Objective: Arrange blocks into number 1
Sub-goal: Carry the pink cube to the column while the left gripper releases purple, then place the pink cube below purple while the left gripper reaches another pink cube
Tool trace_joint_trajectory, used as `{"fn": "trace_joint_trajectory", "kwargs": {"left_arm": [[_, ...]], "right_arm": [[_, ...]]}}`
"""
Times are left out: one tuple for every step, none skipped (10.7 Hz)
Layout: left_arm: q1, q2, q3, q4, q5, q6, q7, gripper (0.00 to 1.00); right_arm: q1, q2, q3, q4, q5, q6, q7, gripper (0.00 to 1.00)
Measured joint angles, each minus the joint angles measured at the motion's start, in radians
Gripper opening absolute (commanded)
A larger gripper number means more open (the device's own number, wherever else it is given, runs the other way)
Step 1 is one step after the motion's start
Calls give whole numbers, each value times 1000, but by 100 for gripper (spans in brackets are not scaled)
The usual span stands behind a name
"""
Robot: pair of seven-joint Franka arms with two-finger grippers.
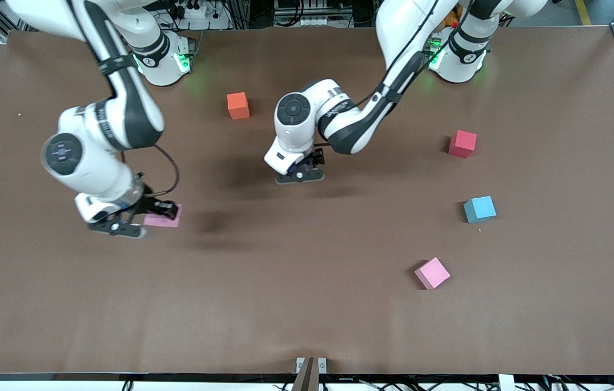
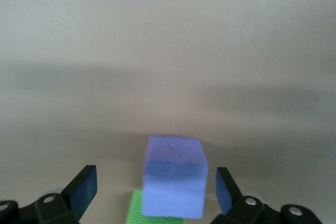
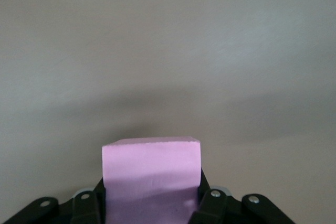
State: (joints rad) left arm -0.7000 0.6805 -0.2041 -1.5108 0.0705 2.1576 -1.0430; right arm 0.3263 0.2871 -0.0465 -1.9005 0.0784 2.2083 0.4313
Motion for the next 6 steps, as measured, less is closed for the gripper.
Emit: {"fn": "trace_joint_trajectory", "kwargs": {"left_arm": [[42, -23, 2, 0, 0, -33, 0, 100], [92, -42, 4, 0, 0, -69, 1, 100], [144, -55, 4, 0, 0, -99, 3, 100], [195, -60, 6, -1, 3, -112, 4, 100], [243, -61, 7, -3, 5, -114, 4, 100], [287, -61, 8, -4, 6, -114, 4, 100]], "right_arm": [[35, 0, 1, -1, 2, 2, 33, 55], [59, 1, 1, -2, 13, 8, 41, 55], [79, 3, 1, -2, 22, 14, 41, 55], [106, 13, 2, 4, 23, 19, 40, 55], [142, 37, 2, 28, 23, 23, 40, 55], [182, 77, 3, 68, 23, 25, 41, 55]]}}
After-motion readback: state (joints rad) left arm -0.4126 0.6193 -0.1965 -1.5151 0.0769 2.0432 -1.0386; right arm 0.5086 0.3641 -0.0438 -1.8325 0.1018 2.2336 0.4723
